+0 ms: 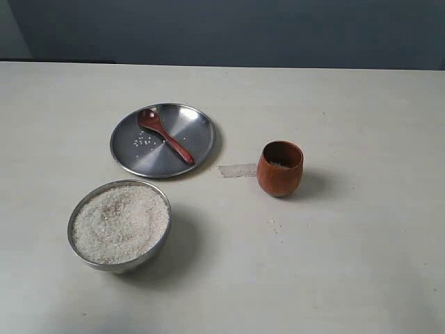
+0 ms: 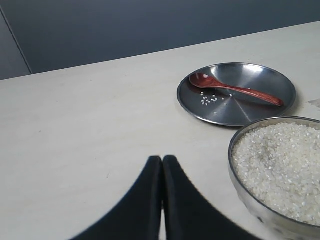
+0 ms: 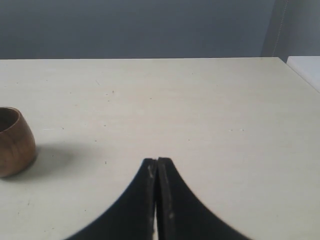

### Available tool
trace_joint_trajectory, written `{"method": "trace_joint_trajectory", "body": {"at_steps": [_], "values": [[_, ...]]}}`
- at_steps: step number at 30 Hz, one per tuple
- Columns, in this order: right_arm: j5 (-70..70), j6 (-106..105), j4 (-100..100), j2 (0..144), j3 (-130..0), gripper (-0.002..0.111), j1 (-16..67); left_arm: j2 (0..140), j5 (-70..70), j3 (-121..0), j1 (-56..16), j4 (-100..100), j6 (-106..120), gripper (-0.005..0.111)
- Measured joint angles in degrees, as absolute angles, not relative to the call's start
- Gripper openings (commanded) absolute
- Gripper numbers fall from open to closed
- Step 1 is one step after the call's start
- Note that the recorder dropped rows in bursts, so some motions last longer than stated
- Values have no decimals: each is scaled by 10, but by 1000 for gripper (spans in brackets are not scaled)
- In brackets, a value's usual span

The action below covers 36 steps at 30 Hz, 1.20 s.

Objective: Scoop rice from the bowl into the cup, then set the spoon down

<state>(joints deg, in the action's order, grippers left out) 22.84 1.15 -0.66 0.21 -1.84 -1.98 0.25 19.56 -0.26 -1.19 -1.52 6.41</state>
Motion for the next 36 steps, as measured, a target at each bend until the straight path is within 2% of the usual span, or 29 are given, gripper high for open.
{"method": "trace_joint_trajectory", "body": {"at_steps": [36], "values": [[229, 11, -7, 2, -18, 0, -20, 2, 196, -3, -12, 24, 0, 0]]}}
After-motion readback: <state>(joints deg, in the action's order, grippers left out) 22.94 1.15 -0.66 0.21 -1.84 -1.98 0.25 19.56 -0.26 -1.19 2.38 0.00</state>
